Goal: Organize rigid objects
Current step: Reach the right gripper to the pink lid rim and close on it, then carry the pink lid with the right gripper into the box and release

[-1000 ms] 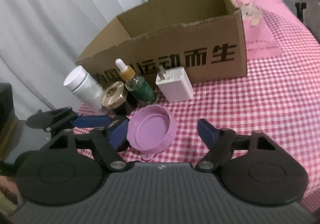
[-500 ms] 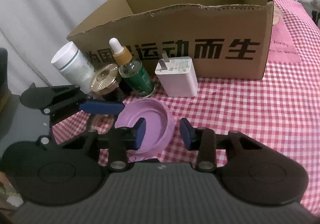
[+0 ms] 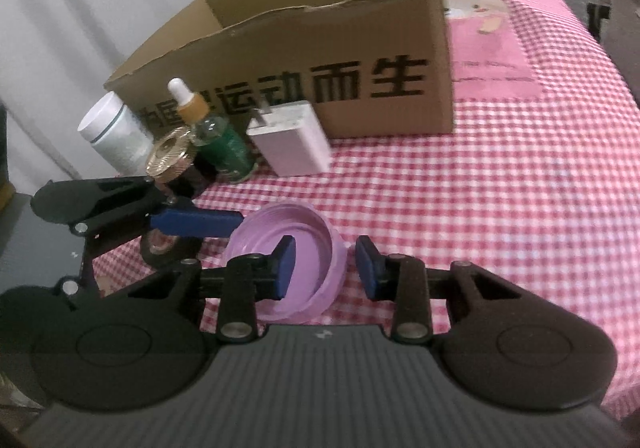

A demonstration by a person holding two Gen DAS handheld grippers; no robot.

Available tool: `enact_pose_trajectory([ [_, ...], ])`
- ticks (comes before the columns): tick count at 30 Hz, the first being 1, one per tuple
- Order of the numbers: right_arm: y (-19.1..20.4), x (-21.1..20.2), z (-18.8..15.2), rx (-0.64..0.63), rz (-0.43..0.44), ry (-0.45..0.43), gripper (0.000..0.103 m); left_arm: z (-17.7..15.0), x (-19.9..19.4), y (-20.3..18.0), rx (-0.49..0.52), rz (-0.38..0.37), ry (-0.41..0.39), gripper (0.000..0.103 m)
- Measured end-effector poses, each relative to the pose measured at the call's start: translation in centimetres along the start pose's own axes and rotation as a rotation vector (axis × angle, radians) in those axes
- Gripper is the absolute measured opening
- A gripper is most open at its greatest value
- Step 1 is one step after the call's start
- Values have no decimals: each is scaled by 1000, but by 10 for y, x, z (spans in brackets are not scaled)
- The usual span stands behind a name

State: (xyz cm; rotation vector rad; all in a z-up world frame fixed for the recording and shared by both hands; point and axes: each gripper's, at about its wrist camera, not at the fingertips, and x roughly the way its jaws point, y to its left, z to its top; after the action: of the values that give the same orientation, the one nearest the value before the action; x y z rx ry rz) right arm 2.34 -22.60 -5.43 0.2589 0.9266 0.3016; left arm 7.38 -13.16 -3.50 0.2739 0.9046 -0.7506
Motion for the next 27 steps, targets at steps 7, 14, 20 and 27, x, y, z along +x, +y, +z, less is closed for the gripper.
enact_pose_trajectory([
  [7,-6,-4,-3,18,9,-13,32,3,6,1,-1,31,28,87],
  [14,-4,-4,-5,-10,4,-11,32,0,12,3,-7,56,54,74],
  [20,-2,-1,-5,-29,-4,-16,22,0,12,2,-16,56,47,74],
  [27,1,-7,-7,-40,-10,-30,20,2,6,0,-23,54,28,74],
])
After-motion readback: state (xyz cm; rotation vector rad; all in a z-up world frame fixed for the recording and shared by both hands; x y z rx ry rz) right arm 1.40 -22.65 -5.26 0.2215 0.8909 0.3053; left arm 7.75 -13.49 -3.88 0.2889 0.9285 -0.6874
